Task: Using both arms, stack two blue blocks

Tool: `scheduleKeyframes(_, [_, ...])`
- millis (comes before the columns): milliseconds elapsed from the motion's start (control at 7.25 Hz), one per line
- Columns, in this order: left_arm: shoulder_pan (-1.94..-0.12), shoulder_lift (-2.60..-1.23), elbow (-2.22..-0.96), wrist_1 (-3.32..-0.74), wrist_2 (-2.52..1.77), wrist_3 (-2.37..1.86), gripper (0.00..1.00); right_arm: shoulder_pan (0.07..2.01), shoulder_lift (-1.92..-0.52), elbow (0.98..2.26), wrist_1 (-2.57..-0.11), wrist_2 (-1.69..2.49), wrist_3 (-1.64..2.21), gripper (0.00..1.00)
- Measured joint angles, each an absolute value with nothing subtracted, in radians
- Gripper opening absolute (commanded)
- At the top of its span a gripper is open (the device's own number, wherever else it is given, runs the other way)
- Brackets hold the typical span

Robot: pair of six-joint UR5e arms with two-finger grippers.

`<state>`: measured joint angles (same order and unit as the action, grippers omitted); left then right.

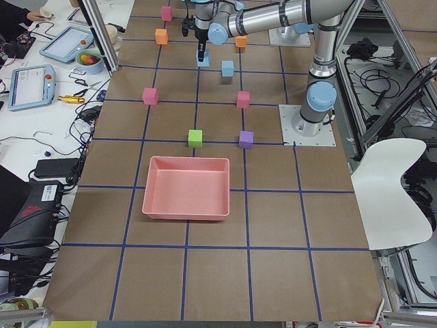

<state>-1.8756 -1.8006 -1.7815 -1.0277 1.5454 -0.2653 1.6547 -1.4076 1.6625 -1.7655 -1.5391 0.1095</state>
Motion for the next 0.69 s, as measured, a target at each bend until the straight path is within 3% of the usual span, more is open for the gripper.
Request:
scheduleKeyframes(414, [-1.951, -1.771, -1.878, -1.007, 1.542, -0.363, 0.05, 1.585, -1.448, 1.423, -1.438, -1.642, 0.077, 1.00])
scheduleKeyframes(690, [-1.977, -1.773, -1.900, -0.988, 1.540, -0.400, 0.06, 1.577, -1.445, 1.331, -1.368, -1.661, 0.082, 1.00])
